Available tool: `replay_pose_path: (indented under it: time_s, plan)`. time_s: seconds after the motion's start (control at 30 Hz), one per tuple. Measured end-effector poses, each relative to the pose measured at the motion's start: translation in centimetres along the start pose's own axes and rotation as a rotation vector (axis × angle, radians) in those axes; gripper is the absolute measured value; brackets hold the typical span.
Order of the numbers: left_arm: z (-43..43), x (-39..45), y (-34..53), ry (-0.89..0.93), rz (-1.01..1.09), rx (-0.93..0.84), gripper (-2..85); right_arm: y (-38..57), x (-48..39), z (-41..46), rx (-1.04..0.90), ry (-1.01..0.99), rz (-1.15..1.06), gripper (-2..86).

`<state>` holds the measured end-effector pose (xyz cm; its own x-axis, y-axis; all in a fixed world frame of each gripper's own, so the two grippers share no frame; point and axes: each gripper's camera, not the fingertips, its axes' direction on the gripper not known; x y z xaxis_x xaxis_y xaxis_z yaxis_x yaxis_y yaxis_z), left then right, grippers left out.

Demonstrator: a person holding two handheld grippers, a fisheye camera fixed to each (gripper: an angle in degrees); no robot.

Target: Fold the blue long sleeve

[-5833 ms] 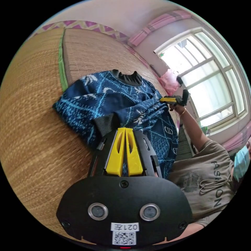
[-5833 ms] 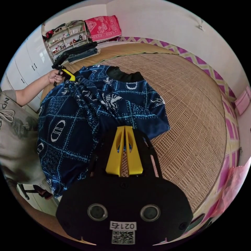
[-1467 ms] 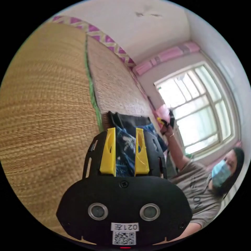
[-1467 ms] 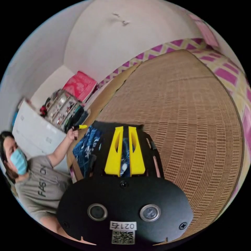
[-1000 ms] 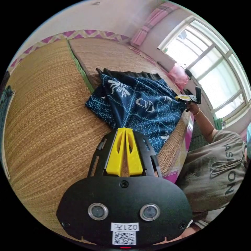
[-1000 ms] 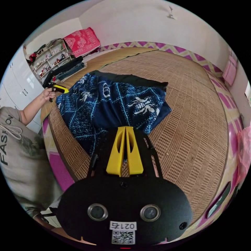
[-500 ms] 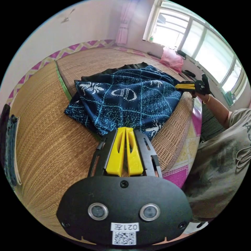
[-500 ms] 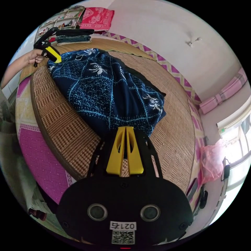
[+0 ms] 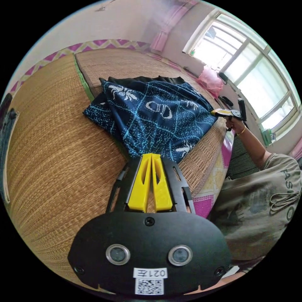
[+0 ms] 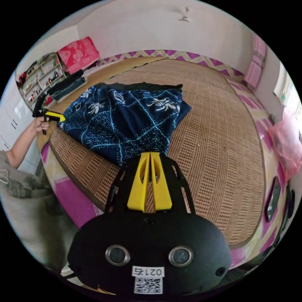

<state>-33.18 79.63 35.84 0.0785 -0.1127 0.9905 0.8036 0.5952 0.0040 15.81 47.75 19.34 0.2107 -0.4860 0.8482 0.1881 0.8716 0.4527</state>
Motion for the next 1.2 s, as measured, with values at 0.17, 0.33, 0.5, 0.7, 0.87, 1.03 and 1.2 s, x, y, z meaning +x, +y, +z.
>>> replay_pose_path:
  time_s: [0.17, 0.33, 0.5, 0.7, 0.87, 1.03, 1.2]
  plan:
    - [-4.4, 3.6, -0.2, -0.036, 0.042, 0.034, -1.0, 2.5, 1.9, -5.5, 0.100, -0.007, 0.051, -0.9]
    - [-9.2, 8.3, -1.2, 0.066, 0.115, 0.314, -1.0, 4.5, 2.8, -8.2, 0.235, -0.230, 0.044, -0.2]
    - [-2.2, 10.8, -6.2, -0.215, 0.140, -0.014, -1.0, 4.1, 3.4, -5.8, 0.128, 0.085, 0.084, 2.6]
    - [-2.8, 9.0, -5.2, -0.104, 0.069, -0.064, -1.0, 10.6, 16.8, -2.4, 0.050, -0.404, 0.409, 9.1]
    - [-3.0, 8.1, -6.2, -0.008, 0.023, -0.081, -1.0, 14.9, 19.4, 1.4, 0.049, -0.438, 0.484, 5.4]
    - [-3.7, 10.0, -6.6, -0.064, 0.071, -0.095, -1.0, 19.1, 21.9, 4.1, 0.106, -0.656, 0.563, 0.1]
    - [-3.7, 12.4, -6.6, -0.201, 0.180, -0.168, -1.0, 27.5, 20.1, 4.8, 0.135, -0.834, 0.666, -0.4]
